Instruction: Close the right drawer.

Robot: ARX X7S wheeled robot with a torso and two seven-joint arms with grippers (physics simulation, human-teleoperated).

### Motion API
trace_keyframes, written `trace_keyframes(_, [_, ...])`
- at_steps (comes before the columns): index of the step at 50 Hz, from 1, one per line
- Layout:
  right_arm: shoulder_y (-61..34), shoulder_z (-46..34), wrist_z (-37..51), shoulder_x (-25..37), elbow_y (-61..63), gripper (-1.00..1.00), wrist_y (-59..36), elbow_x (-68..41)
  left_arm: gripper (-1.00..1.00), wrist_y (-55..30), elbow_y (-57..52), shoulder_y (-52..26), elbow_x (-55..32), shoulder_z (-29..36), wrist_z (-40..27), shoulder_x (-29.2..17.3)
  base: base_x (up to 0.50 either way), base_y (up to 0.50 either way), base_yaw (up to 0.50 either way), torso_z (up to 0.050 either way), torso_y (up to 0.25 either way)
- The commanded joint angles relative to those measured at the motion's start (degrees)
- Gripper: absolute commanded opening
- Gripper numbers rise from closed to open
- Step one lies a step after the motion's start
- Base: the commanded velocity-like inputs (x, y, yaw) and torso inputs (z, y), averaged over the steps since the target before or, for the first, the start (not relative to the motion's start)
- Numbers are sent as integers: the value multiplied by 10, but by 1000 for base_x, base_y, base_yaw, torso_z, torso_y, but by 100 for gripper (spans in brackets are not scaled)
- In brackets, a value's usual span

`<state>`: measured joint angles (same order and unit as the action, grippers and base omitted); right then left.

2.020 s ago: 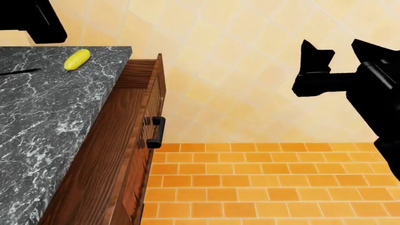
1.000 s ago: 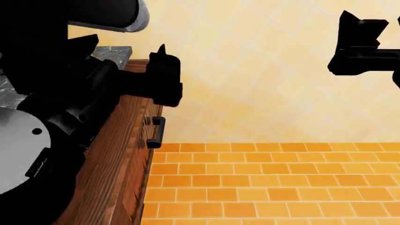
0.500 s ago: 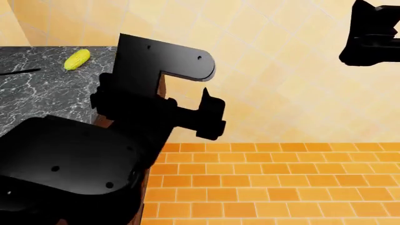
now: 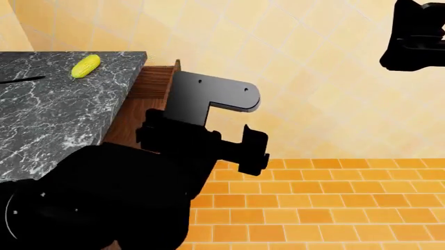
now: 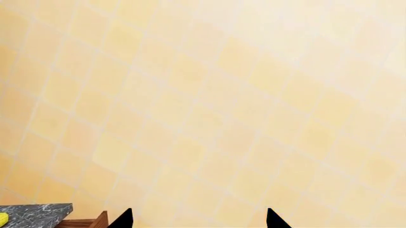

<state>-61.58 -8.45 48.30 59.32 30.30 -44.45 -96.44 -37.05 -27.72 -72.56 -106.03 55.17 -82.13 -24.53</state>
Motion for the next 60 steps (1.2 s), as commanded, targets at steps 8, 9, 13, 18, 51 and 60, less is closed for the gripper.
trace_keyframes(8, [-1, -1, -1, -1, 0, 100, 0, 0, 100, 24, 42, 57, -9, 22, 20, 15, 0, 0, 0, 0, 0])
trace_keyframes(9, [2, 0, -3, 0, -1, 100, 1, 3, 100, 24, 46, 59, -7, 24, 20, 16, 0, 0, 0, 0, 0])
trace_keyframes(13, [-2, 0, -1, 0, -1, 100, 1, -2, 100, 23, 62, 69, -5, 34, 20, 16, 0, 0, 0, 0, 0])
trace_keyframes(18, [-2, -1, -2, -2, -2, 100, 1, 1, 100, 21, 80, 83, 12, 47, 31, 17, 0, 0, 0, 0, 0])
trace_keyframes(51, [-11, -3, 0, -4, 4, 100, -1, -6, 100, 24, 166, 126, 99, 102, 75, 28, 0, 0, 0, 0, 0])
trace_keyframes(60, [-19, -6, 3, -6, 2, 100, -3, -10, 100, 22, 189, 132, 122, 115, 88, 27, 0, 0, 0, 0, 0])
